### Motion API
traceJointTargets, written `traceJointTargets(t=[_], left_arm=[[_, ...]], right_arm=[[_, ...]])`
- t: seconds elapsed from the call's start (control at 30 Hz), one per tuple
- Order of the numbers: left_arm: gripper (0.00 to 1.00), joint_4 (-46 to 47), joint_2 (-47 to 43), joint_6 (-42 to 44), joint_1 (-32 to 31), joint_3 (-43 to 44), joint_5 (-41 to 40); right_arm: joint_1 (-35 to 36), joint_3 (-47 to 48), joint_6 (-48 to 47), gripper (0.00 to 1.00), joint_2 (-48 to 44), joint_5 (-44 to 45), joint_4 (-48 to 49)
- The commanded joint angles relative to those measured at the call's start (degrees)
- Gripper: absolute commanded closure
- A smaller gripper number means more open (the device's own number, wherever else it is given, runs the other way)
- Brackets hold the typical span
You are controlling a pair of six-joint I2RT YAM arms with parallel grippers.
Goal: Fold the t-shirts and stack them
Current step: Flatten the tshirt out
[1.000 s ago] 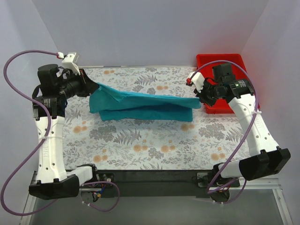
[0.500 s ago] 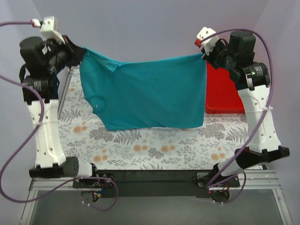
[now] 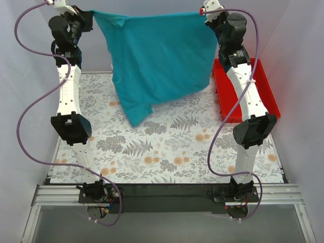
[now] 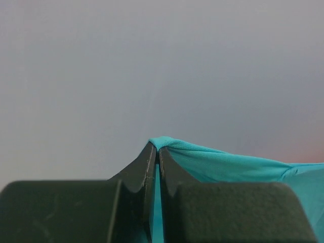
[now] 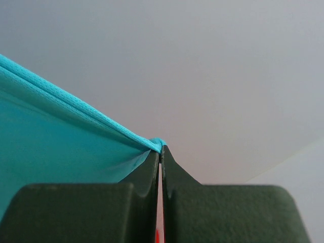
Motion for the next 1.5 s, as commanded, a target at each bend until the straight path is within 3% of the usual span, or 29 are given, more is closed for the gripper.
traceJointTargets(t=[0.0,0.13,0.23,0.33,0.37,0.5,0.63,0.83,1.03,1.3,1.47], left_arm=[[1.0,20.52,-7.92,-3.88,2.96,5.86,-6.5],[1.0,24.14,-9.5,-5.2,5.86,3.85,-5.02],[1.0,22.65,-12.74,-7.84,7.01,-4.22,0.16],[1.0,24.93,-19.92,-7.77,7.71,-23.71,8.13],[1.0,25.63,-21.79,-6.54,7.71,-34.81,8.95],[1.0,24.06,-30.58,-1.27,8.24,-57.43,10.89],[1.0,17.57,-34.81,5.41,8.41,-71.53,13.09],[1.0,2.02,-31.92,15.08,8.68,-75.1,15.73],[1.0,-11.52,-28.58,20.71,9.38,-70.7,18.97],[1.0,-46.49,-25.94,38.28,10.43,-58.48,19.69],[1.0,-55.99,-33.13,48.03,10.44,-65.05,16.53]], right_arm=[[-0.48,4.05,1.3,0.99,-7.09,4.13,21.69],[-1.01,-2.63,2.44,0.99,-10.6,0.89,24.52],[-1.09,-12.64,2.61,0.99,-13.5,-2.53,24.44],[-1.09,-23.8,2.53,0.99,-16.14,-7.27,24.44],[-1.09,-27.05,2.27,0.99,-16.67,-8.95,24.26],[-0.57,-43.64,0.25,0.99,-19.83,-18.44,21.37],[0.49,-53.24,-3.16,0.99,-21.76,-24.41,13.03],[1.02,-62.23,-4.41,0.99,-22.92,-25.14,1.63],[1.1,-60.66,-5.38,0.99,-20.63,-25.13,-9.9],[1.1,-58.36,-9.6,0.99,-23.34,-26.9,-26.18],[1.19,-64.16,-12.67,0.99,-27.65,-26.02,-31.1]])
